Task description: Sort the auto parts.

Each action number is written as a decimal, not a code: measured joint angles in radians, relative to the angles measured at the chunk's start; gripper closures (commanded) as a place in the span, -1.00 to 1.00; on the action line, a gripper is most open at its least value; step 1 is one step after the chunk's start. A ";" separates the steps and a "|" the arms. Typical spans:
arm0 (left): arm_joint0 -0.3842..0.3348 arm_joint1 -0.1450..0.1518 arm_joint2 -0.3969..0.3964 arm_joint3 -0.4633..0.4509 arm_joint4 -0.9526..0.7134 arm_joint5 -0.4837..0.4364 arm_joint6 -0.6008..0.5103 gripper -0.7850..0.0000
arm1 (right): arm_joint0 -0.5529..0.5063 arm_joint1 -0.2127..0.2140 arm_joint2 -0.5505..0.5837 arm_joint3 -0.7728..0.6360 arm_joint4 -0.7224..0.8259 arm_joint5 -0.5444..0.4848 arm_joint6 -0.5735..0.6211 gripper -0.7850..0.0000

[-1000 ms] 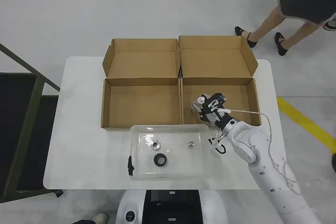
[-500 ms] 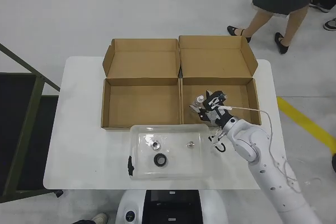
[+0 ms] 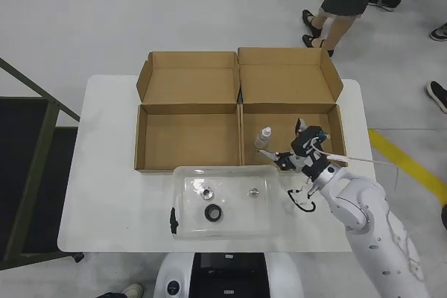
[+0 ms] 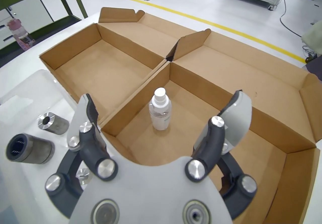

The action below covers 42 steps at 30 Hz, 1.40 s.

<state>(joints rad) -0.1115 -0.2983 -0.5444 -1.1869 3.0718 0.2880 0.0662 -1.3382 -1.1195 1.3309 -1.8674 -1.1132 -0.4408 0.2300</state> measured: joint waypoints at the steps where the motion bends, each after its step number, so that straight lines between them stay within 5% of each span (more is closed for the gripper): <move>1: 0.000 0.000 0.000 0.000 0.000 0.000 0.000 -1.00 | -0.025 0.003 0.012 -0.025 0.005 -0.021 0.004 -1.00; 15: 0.000 0.000 0.000 0.000 0.000 0.000 0.000 -1.00 | -0.246 0.034 0.084 -0.236 -0.055 -0.212 0.068 -1.00; 42: 0.000 0.000 0.000 0.000 0.000 0.000 0.000 -1.00 | -0.231 0.038 0.037 -0.232 -0.088 -0.242 0.147 -1.00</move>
<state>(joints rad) -0.1115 -0.2983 -0.5444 -1.1869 3.0718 0.2880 0.0662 -1.5693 -1.0812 1.3675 -2.0998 -1.2009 -0.6829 0.3769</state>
